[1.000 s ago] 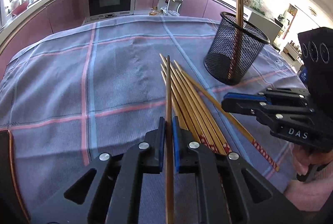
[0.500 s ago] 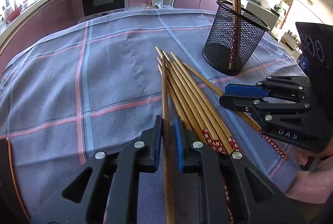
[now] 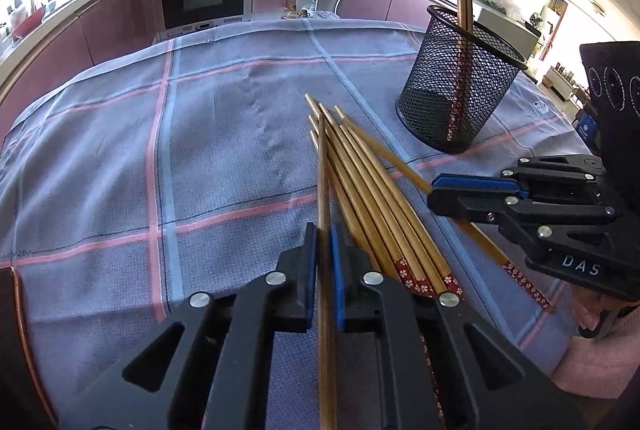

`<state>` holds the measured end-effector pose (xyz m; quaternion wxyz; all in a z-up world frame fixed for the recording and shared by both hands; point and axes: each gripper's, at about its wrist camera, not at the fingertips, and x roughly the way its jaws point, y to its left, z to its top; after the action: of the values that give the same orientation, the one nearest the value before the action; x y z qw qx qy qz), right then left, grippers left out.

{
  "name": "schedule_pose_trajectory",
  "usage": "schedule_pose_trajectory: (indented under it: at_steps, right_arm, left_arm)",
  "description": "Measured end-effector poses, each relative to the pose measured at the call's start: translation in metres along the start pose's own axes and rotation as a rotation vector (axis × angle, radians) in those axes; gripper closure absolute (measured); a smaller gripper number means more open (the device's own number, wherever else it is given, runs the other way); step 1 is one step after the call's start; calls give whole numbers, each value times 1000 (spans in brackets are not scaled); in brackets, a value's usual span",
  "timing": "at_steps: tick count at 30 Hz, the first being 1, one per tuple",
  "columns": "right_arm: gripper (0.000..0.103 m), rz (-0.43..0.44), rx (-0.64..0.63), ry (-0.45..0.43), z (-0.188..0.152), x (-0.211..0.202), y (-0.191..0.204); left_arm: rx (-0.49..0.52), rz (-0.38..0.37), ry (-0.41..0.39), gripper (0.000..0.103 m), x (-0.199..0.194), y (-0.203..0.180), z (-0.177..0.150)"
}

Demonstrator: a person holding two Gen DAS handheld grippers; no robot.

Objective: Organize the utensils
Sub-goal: 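Lift the left gripper's chopstick upright while the right gripper raises its chopstick, then carry the left gripper's chopstick over the mesh cup and insert it while the right gripper inserts its chopstick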

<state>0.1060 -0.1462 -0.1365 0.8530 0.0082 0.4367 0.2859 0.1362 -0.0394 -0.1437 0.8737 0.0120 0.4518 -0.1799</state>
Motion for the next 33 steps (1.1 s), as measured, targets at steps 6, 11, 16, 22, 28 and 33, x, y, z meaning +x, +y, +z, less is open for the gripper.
schedule_pose_trajectory:
  at_steps: [6,11,16,22,28,33]
  right_arm:
    - [95,-17,-10,37,1,9,2]
    - [97,-5,8,31,0,8,-1]
    - [97,6,9,-17,1,-10,-3]
    - [97,18,19,-113,9,-43,-7]
    - [97,28,39,-213,15,-79,-12]
    - [97,31,49,-274,19,-101,-19]
  left_arm:
    - [9,-34,5,89,3,3,4]
    - [13,-21,8,91,6,0,7]
    - [-17,-10,7,95,3,2,7]
    - [0,-54,-53,95,-24,-2,15]
    - [32,-118,-137,95,-61,-9,30]
    - [51,-157,-199,95,-87,-14,41]
